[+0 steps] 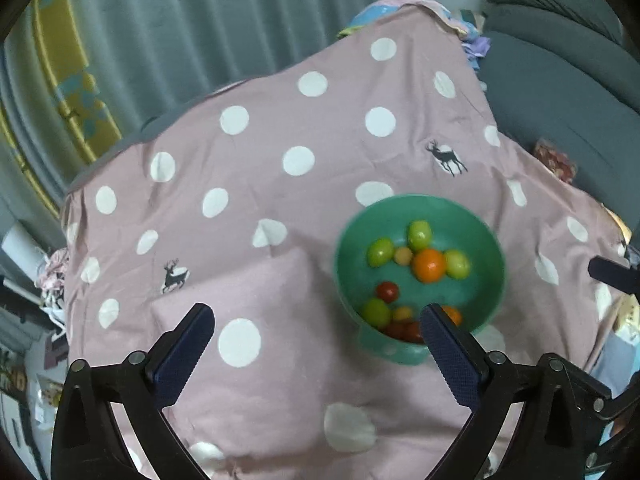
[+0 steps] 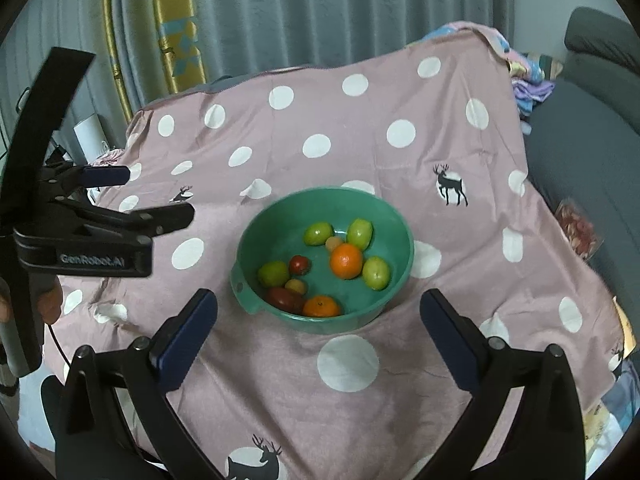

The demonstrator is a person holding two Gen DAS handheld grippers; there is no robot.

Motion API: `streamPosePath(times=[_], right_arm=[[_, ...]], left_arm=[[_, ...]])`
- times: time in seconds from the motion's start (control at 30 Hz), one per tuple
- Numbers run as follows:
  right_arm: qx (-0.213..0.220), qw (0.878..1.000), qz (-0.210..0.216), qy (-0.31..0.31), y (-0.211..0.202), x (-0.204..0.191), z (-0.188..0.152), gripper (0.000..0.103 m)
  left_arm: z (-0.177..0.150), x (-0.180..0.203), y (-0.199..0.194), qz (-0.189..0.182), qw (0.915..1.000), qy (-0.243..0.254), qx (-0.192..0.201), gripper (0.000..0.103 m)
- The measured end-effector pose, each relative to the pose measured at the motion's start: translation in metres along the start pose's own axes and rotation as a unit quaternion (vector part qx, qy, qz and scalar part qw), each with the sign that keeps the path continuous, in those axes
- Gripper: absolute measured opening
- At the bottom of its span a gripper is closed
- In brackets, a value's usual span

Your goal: Organize fruits

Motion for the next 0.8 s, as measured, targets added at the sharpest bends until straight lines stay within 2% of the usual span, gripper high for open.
streamPosePath(times=[0.1, 0.4, 0.8], right_arm=[[0.003, 1.000, -0.001, 0.000, -0.006, -0.001, 0.002, 0.102], [0.014, 1.000, -0.003, -0.007, -0.019, -0.007, 0.008, 0.102], [0.018, 1.000, -0.003, -0.015, -0.020, -0.012, 0.013, 0.102]], left_arm=[[-0.001, 0.001, -0.004, -0.052, 0.9985, -0.016, 0.002, 0.102], [0.004, 0.001, -0.021, -0.044, 0.9988, -0.019, 0.015, 0.102], [0.008, -0.003, -0.025, -0.035, 0.9990, -0.022, 0.018, 0.102]])
Point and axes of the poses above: each gripper's, at about its wrist camera, not at the fingertips, and y roughly the way its jaws point, x to its right, z to its top, the point moved 4 cm from there along y, roughly the way its jaws point, and after that the axes turned 11 degrees about y, right-handed, at the moved point
